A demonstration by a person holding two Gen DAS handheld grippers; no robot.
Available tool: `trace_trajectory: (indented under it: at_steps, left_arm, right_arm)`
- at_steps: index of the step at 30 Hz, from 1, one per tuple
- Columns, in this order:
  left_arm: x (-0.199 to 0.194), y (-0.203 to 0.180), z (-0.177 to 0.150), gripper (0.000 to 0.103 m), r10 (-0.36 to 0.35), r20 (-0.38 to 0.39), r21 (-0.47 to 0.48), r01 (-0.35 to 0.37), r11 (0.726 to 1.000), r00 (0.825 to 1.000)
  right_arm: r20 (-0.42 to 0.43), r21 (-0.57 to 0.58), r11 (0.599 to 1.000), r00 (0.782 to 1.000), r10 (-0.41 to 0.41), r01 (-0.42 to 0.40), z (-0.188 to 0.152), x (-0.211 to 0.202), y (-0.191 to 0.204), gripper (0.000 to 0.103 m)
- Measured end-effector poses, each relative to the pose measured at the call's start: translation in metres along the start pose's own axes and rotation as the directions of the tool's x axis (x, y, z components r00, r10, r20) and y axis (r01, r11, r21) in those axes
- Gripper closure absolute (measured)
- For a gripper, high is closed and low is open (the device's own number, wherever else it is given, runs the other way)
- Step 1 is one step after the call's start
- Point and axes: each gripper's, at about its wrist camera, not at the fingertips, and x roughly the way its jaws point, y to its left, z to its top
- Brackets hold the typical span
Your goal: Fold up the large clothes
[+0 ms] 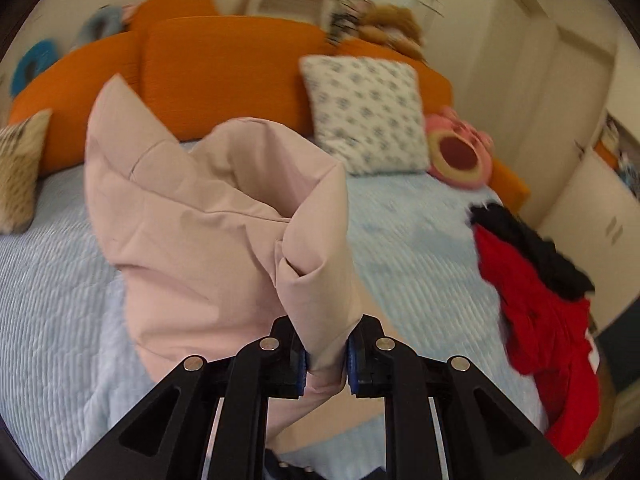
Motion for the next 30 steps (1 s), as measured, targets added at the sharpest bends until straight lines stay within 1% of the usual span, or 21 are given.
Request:
trace_trajectory:
  at_steps: [2,3,4,6,8,10,13,14,16,17,18,19,20,21,22,23,25,26,27,29,30]
  left_arm:
    - [0.016,-0.034,-0.003,0.084,-0.018,-0.047,0.067,0.021,0.998,0.999]
    - [0.028,-0.050,-0.006,0.084,-0.031,-0.085,0.095,0.039,0.995,0.996]
    - [0.037,-0.058,-0.007,0.084,-0.039,-0.115,0.103,0.051,0.993,0.993]
    - [0.069,-0.073,-0.016,0.084,-0.058,-0.225,0.097,0.082,0.992,0.973]
    - [0.097,-0.073,-0.023,0.084,-0.078,-0.311,0.044,0.097,0.994,0.947]
    - [0.114,-0.069,-0.033,0.084,-0.076,-0.355,0.020,0.089,0.996,0.932]
    - [0.124,-0.070,-0.043,0.081,-0.041,-0.381,0.047,0.063,0.997,0.924]
    - [0.129,-0.077,-0.046,0.080,-0.034,-0.406,0.072,0.069,0.995,0.913]
    - [0.133,-0.082,-0.053,0.072,-0.070,-0.455,0.058,0.108,0.992,0.888]
    - [0.135,-0.084,-0.052,0.071,-0.084,-0.461,0.058,0.125,0.991,0.883]
    - [0.131,-0.087,-0.053,0.067,-0.101,-0.455,0.062,0.145,0.988,0.884]
    - [0.123,-0.088,-0.053,0.060,-0.133,-0.437,0.057,0.175,0.983,0.890]
    - [0.119,-0.089,-0.051,0.057,-0.150,-0.426,0.054,0.190,0.980,0.892]
    - [0.110,-0.089,-0.049,0.054,-0.190,-0.407,0.035,0.223,0.974,0.893]
    - [0.101,-0.087,-0.047,0.051,-0.236,-0.390,0.013,0.262,0.965,0.890]
    - [0.094,-0.085,-0.044,0.051,-0.269,-0.379,-0.007,0.288,0.958,0.886]
    - [0.071,-0.075,-0.034,0.051,-0.349,-0.332,-0.050,0.353,0.934,0.876]
    - [0.061,-0.070,-0.030,0.051,-0.368,-0.306,-0.056,0.370,0.927,0.878]
    - [0.046,-0.061,-0.024,0.049,-0.379,-0.271,-0.055,0.378,0.924,0.885]
    - [0.021,-0.039,-0.012,0.046,-0.355,-0.202,-0.048,0.353,0.934,0.913]
    - [0.010,-0.022,-0.005,0.043,-0.332,-0.169,-0.052,0.328,0.943,0.928]
  right_arm:
    - [-0.001,0.014,1.000,1.000,0.002,-0.002,0.001,-0.002,-0.009,0.095]
    - [-0.004,0.031,0.999,1.000,0.008,-0.008,0.000,-0.003,-0.016,0.095]
    - [-0.011,0.043,0.999,1.000,0.016,-0.016,0.001,-0.003,-0.021,0.095]
    - [-0.036,0.086,0.995,0.998,0.044,-0.041,0.002,-0.004,-0.032,0.095]
    - [-0.056,0.102,0.993,0.997,0.061,-0.055,-0.001,-0.005,-0.036,0.095]
    - [-0.082,0.134,0.988,0.993,0.086,-0.074,-0.005,-0.005,-0.044,0.095]
    - [-0.095,0.161,0.982,0.989,0.117,-0.101,-0.009,-0.003,-0.055,0.095]
    - [-0.095,0.171,0.980,0.988,0.123,-0.106,-0.009,-0.003,-0.056,0.095]
    - [-0.093,0.194,0.974,0.986,0.135,-0.115,-0.010,-0.003,-0.059,0.095]
    - [-0.096,0.217,0.968,0.984,0.147,-0.123,-0.012,-0.004,-0.063,0.095]
    - [-0.099,0.242,0.962,0.982,0.158,-0.130,-0.012,-0.006,-0.065,0.095]
    - [-0.102,0.295,0.947,0.982,0.160,-0.124,-0.015,-0.011,-0.073,0.093]
    - [-0.103,0.321,0.941,0.983,0.150,-0.110,-0.014,-0.013,-0.080,0.093]
    - [-0.094,0.345,0.932,0.984,0.155,-0.114,-0.017,-0.017,-0.085,0.093]
    - [-0.088,0.354,0.929,0.986,0.143,-0.103,-0.019,-0.024,-0.091,0.093]
    - [-0.086,0.342,0.935,0.988,0.128,-0.091,-0.020,-0.030,-0.093,0.093]
    - [-0.097,0.313,0.948,0.991,0.096,-0.061,-0.020,-0.037,-0.093,0.092]
    - [-0.099,0.306,0.951,0.992,0.082,-0.048,-0.018,-0.041,-0.094,0.092]
    - [-0.096,0.297,0.954,0.994,0.059,-0.028,-0.015,-0.046,-0.095,0.089]
    - [-0.048,0.250,0.968,0.999,-0.023,0.034,-0.002,-0.068,-0.100,0.089]
    - [-0.029,0.237,0.970,0.998,-0.049,0.055,0.003,-0.076,-0.102,0.089]
